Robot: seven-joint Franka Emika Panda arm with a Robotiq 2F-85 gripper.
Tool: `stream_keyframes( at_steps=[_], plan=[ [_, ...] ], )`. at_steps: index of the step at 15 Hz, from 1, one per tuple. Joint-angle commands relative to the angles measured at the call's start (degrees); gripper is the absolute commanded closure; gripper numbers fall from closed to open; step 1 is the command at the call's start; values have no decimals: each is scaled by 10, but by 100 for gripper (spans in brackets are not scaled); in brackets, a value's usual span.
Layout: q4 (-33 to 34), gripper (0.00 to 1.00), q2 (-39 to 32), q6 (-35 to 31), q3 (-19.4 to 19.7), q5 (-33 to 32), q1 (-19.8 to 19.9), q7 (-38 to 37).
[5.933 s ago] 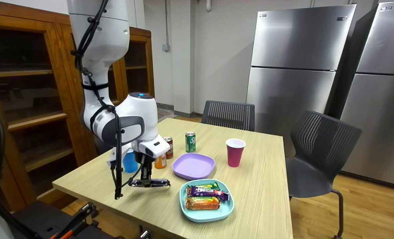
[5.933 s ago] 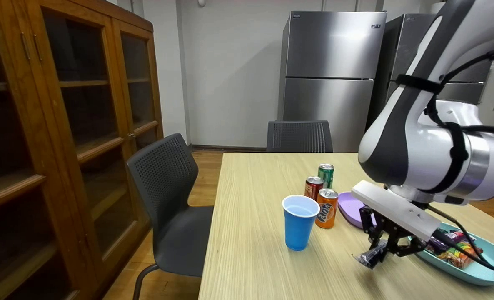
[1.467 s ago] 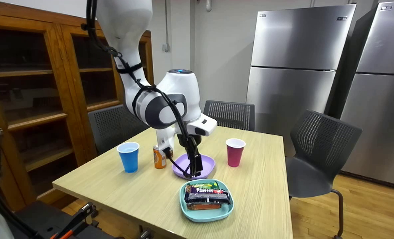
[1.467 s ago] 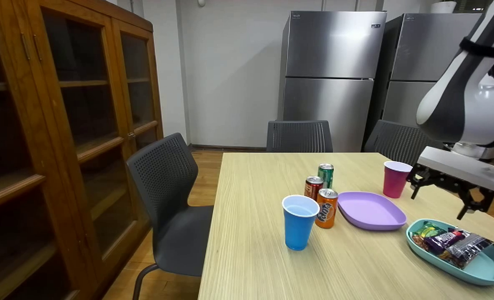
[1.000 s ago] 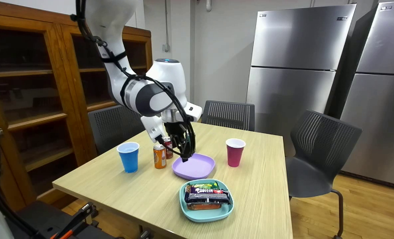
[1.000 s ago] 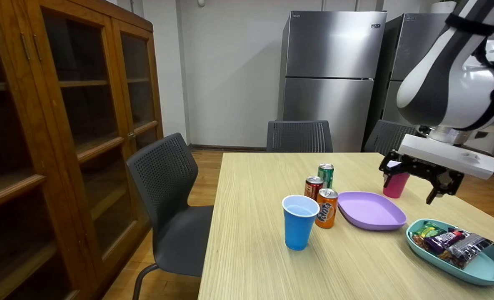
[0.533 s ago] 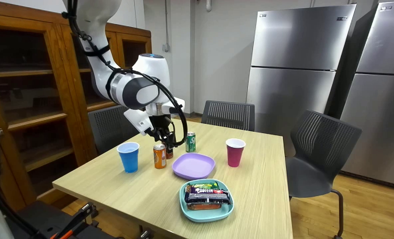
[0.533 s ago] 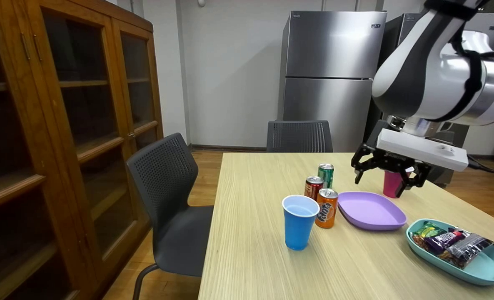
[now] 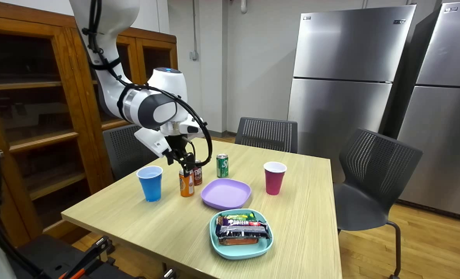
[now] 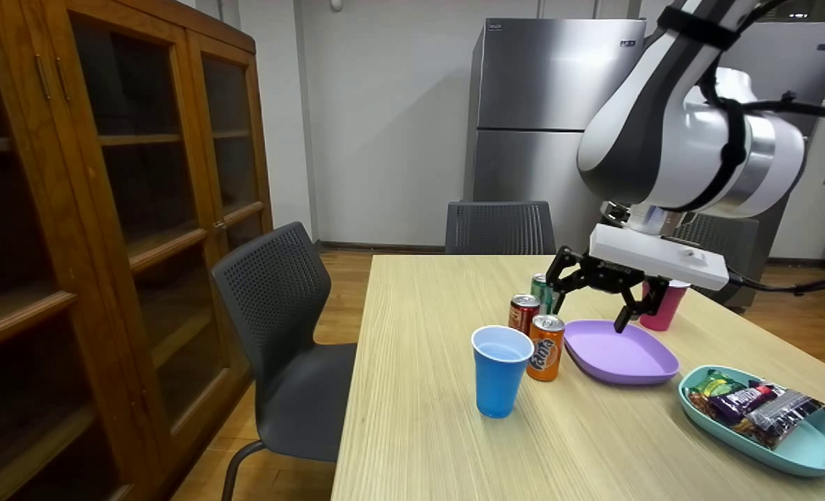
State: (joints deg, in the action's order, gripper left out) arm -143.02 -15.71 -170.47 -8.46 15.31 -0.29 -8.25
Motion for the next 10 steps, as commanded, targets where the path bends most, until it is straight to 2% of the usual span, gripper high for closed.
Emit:
stream_keyframes(
  at_steps=[1,5,10],
  plan=[
    [54,0,-46,27,3,-13,-9,6],
    [100,0,-90,35,22,-35,-33,-9],
    [150,0,-136,38,68,-69,-82,-36]
  ],
)
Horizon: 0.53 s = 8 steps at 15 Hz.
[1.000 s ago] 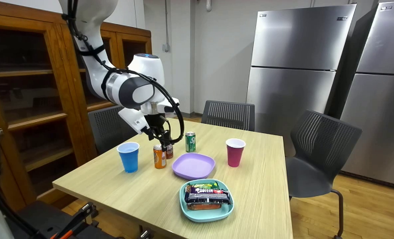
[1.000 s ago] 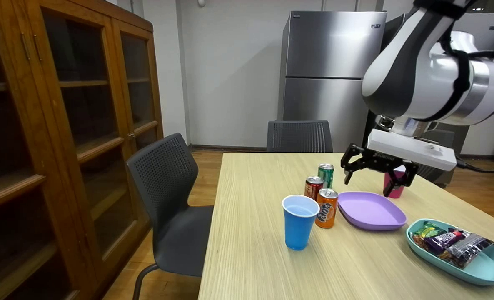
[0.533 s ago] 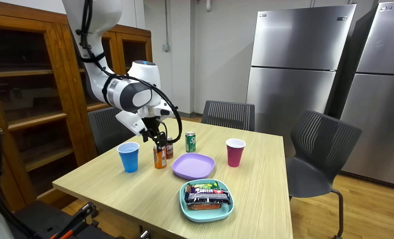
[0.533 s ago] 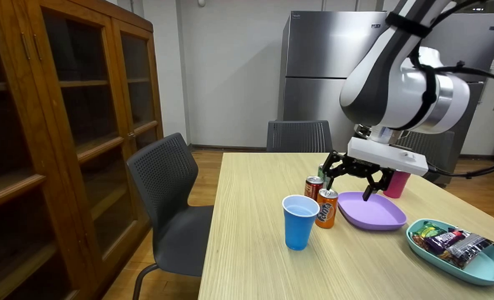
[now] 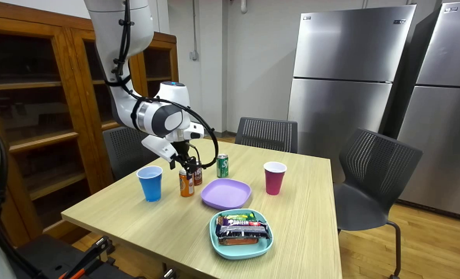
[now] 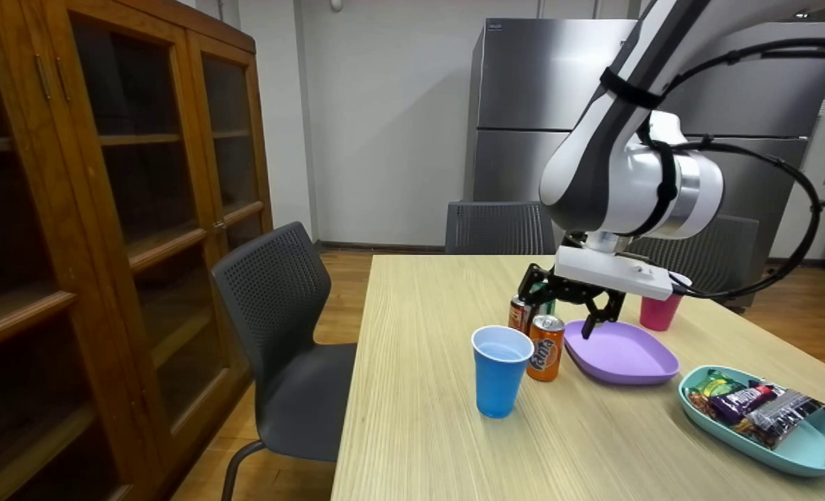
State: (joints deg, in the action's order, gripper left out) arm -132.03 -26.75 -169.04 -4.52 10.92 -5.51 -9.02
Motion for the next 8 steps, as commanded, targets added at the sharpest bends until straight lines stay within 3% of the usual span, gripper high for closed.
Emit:
stream_keyframes(
  at_steps=[1,7,8],
  plan=[
    [49,0,-33,25,37,-29,-38,-31],
    [94,0,-69,37,62,-42,-70,-49],
    [99,17,-73,37,64,-42,-73,-50]
  ],
)
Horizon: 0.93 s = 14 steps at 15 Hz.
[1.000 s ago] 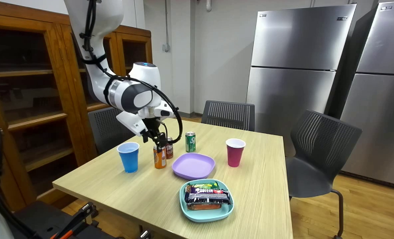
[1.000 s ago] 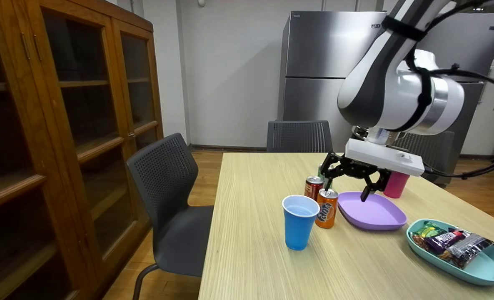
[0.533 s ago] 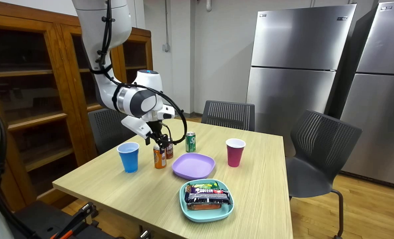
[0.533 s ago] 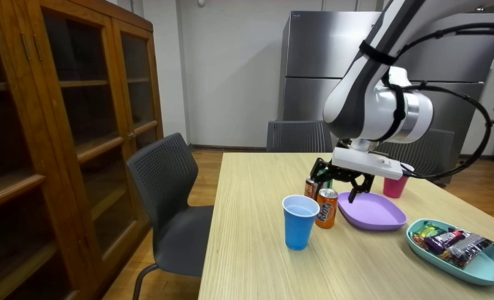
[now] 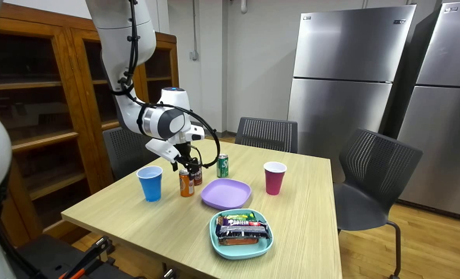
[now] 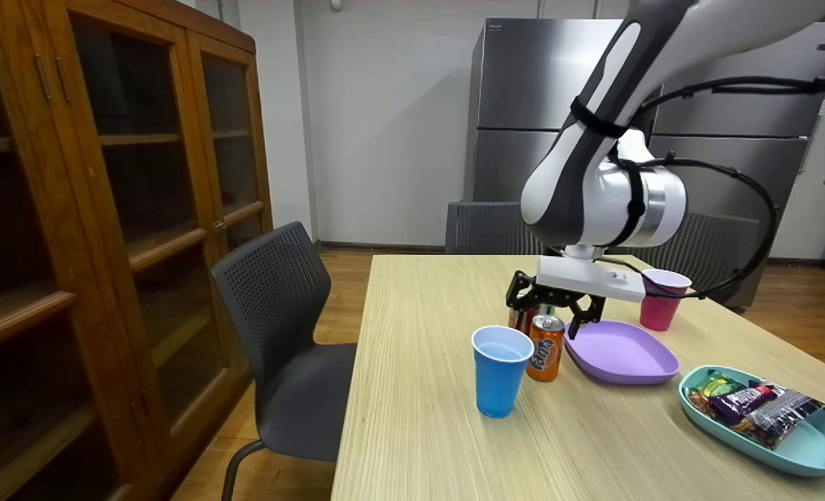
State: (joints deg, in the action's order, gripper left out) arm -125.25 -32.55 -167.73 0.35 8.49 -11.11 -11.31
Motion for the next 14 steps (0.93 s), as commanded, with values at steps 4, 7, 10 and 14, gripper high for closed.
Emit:
stream_keyframes(
  at_steps=[4,7,10,14],
  plan=[
    [44,49,-24,19,34,-23,-32,-35],
    [23,61,-5,12,45,-31,-41,-35],
    [-11,61,28,13,51,-39,-37,-27],
    [-52,61,78,17,57,-42,-20,-18]
  ],
)
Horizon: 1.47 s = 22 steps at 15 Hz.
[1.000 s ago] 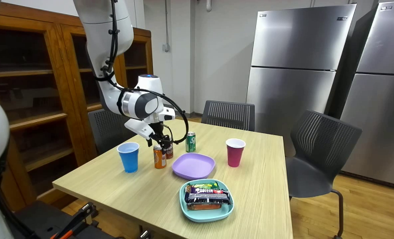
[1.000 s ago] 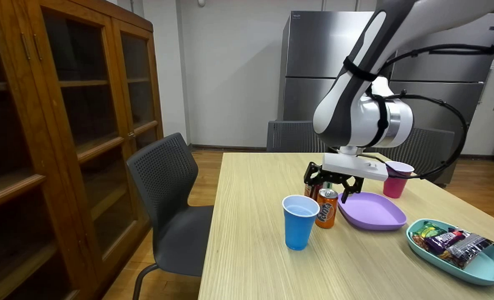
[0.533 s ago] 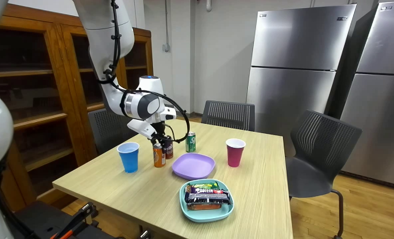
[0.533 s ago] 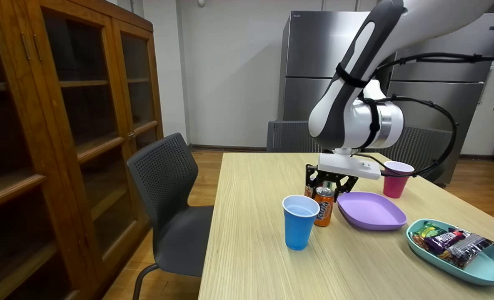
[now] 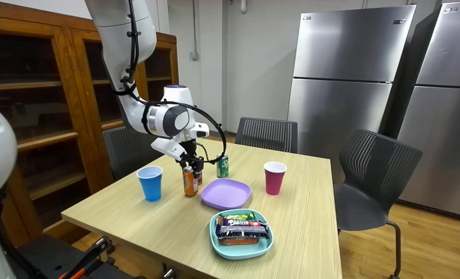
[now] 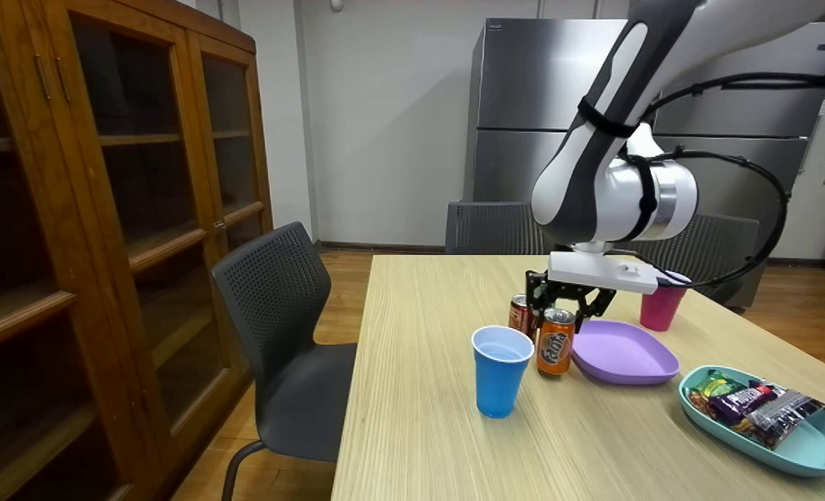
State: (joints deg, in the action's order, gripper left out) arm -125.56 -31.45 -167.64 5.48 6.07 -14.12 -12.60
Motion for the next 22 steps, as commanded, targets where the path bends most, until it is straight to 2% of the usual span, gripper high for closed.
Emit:
stream_keyframes(
  at_steps=[1,9,15,22],
  plan=[
    [-56,61,78,18,9,-19,13,-6],
    [-66,61,112,26,44,-18,49,-18],
    [-35,61,88,36,43,-4,98,-17],
    [13,61,40,53,39,3,121,-27]
  ],
)
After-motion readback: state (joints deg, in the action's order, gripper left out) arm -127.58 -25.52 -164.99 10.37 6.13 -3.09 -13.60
